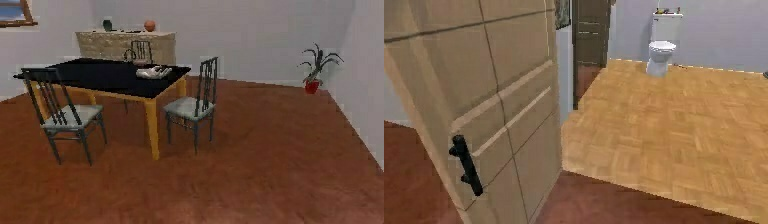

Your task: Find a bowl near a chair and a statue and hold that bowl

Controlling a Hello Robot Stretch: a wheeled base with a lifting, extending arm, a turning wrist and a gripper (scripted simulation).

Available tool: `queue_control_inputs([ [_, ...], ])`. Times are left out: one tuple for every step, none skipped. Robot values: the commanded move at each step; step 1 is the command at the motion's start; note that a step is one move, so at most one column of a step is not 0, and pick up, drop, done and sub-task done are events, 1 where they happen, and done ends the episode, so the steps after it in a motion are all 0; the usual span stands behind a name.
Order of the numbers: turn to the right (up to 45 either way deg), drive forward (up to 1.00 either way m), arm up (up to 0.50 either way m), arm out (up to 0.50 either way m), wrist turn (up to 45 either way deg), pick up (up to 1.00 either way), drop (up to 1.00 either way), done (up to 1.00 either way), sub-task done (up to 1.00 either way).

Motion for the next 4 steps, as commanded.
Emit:
queue_control_inputs([
  [0.0, 0.9, 0.0, 0.0, 0.0, 0.0, 0.0, 0.0, 0.0],
  [18.0, 0.0, 0.0, 0.0, 0.0, 0.0, 0.0, 0.0, 0.0],
  [0.0, 0.05, 0.0, 0.0, 0.0, 0.0, 0.0, 0.0, 0.0],
  [3.0, 0.0, 0.0, 0.0, 0.0, 0.0, 0.0, 0.0, 0.0],
])
